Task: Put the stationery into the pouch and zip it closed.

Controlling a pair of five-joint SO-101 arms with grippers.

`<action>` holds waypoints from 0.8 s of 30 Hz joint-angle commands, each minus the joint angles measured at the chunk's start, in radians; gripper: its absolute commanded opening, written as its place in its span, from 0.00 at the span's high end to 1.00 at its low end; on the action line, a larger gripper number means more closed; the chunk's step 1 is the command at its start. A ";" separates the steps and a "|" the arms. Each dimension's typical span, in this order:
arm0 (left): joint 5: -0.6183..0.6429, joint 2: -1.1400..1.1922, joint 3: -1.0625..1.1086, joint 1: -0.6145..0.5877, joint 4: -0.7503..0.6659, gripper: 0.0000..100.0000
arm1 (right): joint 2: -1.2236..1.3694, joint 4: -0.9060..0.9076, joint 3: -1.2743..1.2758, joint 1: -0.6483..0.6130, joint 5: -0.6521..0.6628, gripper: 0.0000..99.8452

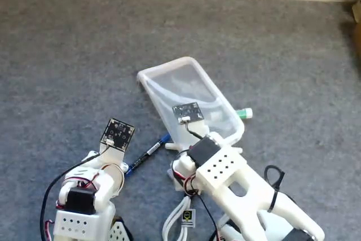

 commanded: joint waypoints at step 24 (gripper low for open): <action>0.006 -0.008 0.022 0.016 0.005 0.99 | 0.004 -0.346 0.219 -0.073 -0.074 0.83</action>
